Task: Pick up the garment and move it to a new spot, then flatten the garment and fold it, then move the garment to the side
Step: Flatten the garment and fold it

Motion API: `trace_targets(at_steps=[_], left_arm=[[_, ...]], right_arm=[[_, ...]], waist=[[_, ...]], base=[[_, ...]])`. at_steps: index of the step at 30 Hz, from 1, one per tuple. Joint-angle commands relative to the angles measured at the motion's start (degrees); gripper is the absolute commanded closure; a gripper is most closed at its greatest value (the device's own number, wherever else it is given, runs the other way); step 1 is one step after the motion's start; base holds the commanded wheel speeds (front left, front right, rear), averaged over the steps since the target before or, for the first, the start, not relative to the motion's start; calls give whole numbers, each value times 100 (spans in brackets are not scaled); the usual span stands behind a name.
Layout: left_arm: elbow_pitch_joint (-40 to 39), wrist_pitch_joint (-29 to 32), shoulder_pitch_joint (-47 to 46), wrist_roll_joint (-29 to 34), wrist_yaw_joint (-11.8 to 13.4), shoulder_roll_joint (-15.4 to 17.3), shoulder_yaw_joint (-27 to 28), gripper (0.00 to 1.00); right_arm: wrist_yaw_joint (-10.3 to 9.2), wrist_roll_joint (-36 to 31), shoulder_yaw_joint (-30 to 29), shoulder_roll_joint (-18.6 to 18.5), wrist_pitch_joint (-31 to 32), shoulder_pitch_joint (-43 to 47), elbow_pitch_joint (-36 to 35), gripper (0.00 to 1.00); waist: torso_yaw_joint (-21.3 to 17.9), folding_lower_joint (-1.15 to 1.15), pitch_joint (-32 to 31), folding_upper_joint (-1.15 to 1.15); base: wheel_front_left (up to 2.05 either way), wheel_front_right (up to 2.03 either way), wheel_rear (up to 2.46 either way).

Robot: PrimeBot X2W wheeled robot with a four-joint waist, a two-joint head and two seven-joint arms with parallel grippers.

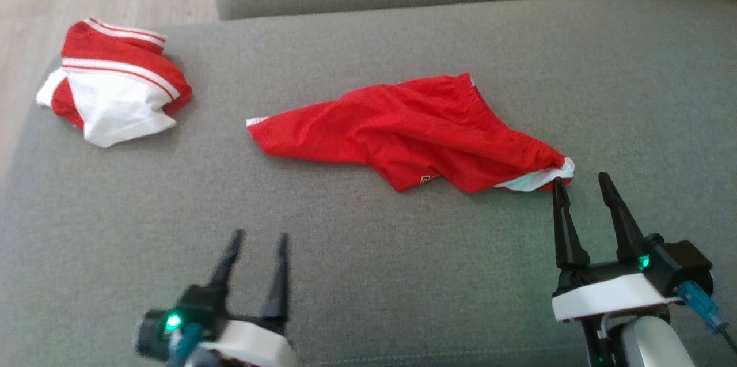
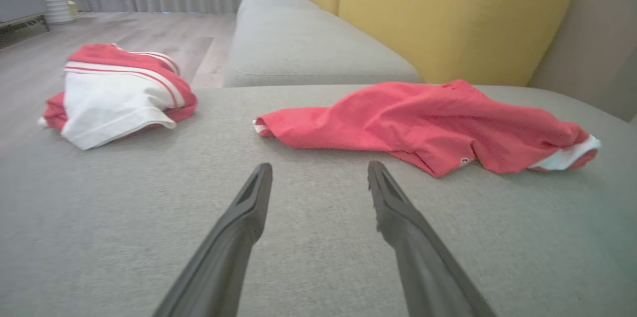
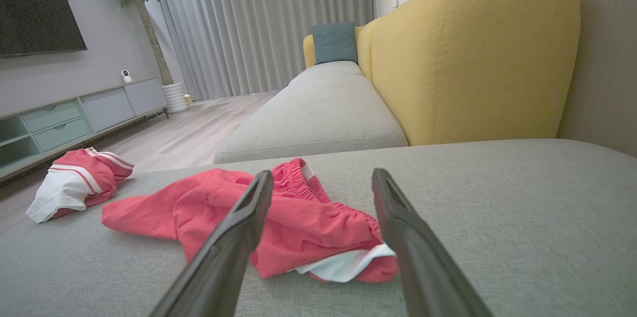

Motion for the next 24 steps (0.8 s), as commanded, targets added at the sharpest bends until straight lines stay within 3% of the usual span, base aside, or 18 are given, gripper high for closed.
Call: trace_targets(at_steps=[1,8,17,24], left_arm=[[-59,-45,-385,96,-114,-42,-3,0],[760,-45,-1310,242,-484,-43,-736,0],[1601,-45,-2230,193,-539,-43,-1104,0],[2042,-45,-2604,107,-486,-43,-1152,0]], right_arm=[[-5,-44,159,-27,-37,-255,-218,0],[-5,-19,250,-27,-37,-578,-308,0],[-5,128,256,-27,-37,-857,-450,0],[-5,294,287,-27,-37,-930,-480,0]], waist=[[-54,0,146,0],[-467,0,795,0],[-1019,0,1483,0],[-1286,0,1679,0]], base=[[0,0,0],[0,0,0],[0,0,0],[0,0,0]])
